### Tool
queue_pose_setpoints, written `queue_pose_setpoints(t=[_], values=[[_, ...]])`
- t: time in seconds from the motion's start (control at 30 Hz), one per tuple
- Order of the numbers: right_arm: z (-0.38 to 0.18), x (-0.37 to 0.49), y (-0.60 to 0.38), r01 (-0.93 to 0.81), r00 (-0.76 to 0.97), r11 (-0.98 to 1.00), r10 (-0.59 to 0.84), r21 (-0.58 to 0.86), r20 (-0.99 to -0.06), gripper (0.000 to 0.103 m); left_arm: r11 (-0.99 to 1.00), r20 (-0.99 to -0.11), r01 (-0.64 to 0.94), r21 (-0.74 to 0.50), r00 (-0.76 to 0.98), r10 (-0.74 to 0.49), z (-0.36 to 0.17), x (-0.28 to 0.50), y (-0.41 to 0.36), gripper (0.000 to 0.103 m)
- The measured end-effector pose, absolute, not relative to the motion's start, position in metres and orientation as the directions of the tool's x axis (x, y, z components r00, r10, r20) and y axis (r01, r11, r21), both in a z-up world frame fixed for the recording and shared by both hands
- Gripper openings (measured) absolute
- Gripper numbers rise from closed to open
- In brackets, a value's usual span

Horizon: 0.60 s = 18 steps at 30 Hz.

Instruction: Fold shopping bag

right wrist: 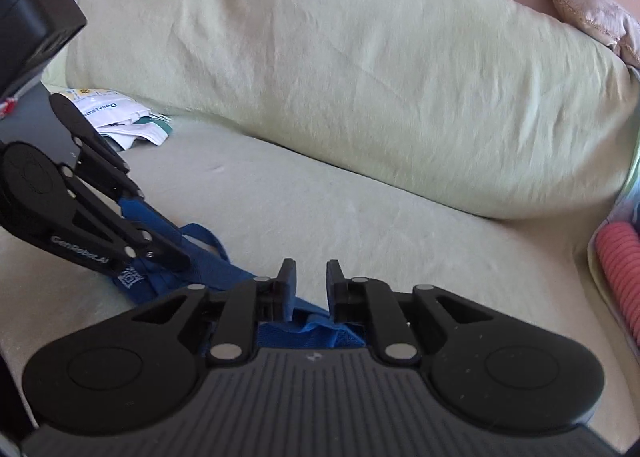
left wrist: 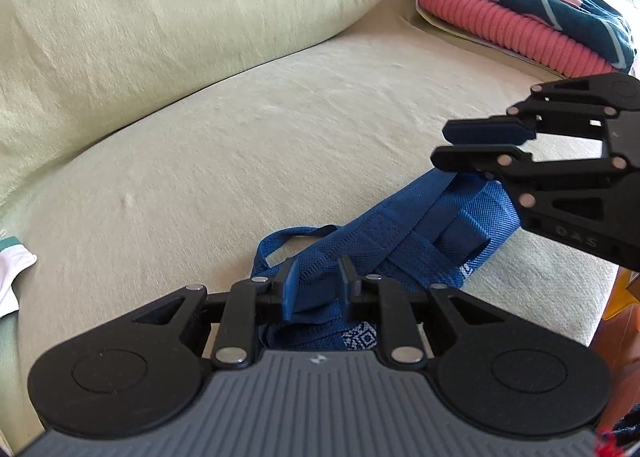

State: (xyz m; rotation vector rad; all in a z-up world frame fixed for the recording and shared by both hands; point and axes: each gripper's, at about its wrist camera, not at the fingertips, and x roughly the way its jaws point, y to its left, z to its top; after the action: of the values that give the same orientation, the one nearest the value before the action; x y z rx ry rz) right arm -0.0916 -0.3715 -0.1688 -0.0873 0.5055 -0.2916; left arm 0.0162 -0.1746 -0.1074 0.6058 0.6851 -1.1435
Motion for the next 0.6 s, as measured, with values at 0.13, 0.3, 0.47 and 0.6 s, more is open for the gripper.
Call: queue_pose_setpoints(t=[0.13,0.3,0.47,0.6], values=[[-0.192,-0.093,-0.385,0.278,0.823,0.960,-0.255,-0.031,-0.507,0.013,0.302,-0.750,0.950,0.079,0.256,-0.610,-0.110,0.017,-0.174,0.024],[-0.193,-0.090,-0.394,0.274,0.813,0.962,-0.224,0.014,-0.538,0.013,0.308,-0.751,0.949,0.065,0.249,-0.611,-0.110,0.020,-0.177,0.024],[-0.169,-0.095,-0.391,0.205,0.816,0.972,-0.234,-0.114,-0.529,0.030,0.310,-0.754,0.948,0.071,0.255,-0.606,-0.108,0.017,-0.177,0.024],[-0.154,-0.119,-0.366,-0.020,0.869,0.967,-0.109,-0.254,-0.483,0.056,0.307,-0.755,0.949,0.070,0.252,-0.606,-0.107,0.018,-0.176,0.024]])
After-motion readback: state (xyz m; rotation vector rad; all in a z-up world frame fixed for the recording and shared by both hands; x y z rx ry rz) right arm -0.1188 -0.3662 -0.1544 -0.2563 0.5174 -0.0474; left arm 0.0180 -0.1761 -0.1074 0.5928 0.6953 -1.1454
